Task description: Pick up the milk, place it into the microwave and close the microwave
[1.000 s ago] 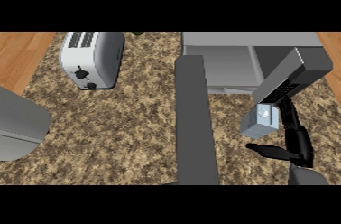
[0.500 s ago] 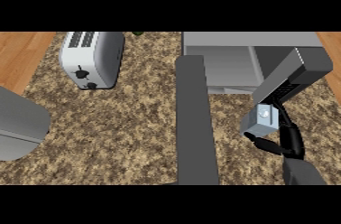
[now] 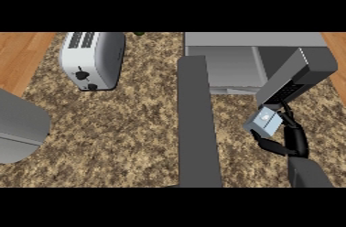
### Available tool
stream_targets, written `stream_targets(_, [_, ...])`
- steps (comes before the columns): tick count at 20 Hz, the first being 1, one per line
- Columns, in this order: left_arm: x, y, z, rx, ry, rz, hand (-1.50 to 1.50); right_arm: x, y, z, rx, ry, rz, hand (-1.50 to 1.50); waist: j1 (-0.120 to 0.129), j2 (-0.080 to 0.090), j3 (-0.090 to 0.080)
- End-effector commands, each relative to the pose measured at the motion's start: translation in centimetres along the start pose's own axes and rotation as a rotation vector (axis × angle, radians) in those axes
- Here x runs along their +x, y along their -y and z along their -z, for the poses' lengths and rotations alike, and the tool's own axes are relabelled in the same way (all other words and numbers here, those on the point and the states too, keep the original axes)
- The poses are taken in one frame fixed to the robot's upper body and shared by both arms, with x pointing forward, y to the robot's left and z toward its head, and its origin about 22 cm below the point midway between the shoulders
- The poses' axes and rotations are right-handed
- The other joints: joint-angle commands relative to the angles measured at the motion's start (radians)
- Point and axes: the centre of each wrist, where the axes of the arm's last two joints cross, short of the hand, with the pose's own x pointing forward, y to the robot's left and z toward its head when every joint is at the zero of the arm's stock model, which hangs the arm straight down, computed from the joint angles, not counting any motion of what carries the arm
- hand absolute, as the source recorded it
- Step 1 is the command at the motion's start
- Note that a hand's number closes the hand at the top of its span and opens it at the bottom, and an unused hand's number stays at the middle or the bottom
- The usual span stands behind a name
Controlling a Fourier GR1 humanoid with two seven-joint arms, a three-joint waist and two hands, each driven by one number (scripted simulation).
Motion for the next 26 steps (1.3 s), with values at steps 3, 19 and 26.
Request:
stream_targets(3, [0.0, 0.5, 0.0, 0.013, 0.016, 0.015, -1.5, -1.2, -1.4, -1.8, -0.02, 0.084, -0.005, 1.5, 0.016, 0.002, 0.001])
stream_targets(19, [-0.7, -1.5, -0.1, 0.033, -0.008, -0.004, -1.5, 2.6, -6.0, 2.9, 0.144, 0.187, 0.169, 1.5, -0.01, -0.008, -0.002])
stream_targets(26, [-0.8, -1.8, -2.2, 0.016, -0.021, -0.004, -1.5, 6.8, -8.7, 4.7, 0.133, 0.156, 0.11, 1.5, -0.002, -0.006, -0.002])
